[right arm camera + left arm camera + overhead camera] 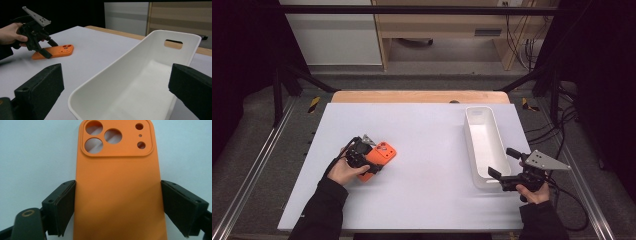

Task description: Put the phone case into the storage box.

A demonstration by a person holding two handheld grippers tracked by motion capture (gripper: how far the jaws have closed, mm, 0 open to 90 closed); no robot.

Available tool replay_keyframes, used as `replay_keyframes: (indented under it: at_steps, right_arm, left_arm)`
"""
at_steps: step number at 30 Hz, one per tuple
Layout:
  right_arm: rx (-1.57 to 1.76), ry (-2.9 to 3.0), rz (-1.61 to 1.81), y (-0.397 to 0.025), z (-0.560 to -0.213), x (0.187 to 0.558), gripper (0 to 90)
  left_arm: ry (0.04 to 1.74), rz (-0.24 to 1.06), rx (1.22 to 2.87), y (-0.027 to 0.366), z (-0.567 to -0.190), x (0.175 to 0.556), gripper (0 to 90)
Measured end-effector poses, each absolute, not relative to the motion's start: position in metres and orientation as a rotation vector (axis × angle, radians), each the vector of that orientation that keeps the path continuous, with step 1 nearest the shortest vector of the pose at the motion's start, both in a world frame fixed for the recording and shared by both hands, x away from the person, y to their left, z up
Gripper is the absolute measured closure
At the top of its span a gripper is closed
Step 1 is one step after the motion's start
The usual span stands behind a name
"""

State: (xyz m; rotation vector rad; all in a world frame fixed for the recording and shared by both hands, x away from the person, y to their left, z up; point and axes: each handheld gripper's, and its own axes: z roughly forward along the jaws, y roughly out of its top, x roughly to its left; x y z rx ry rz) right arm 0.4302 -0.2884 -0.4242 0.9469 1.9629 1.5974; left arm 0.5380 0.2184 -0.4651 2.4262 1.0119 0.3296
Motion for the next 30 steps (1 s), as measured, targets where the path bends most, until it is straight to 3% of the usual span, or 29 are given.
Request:
replay_keyframes:
  at_steps: [30]
  right_arm:
    - [0.941, 1.967, 1.598, -0.288, -0.424, 0.430, 0.4]
  left_arm:
    - [0.895, 0.368, 2.305, 0.208, -0.433, 0.523, 15.5]
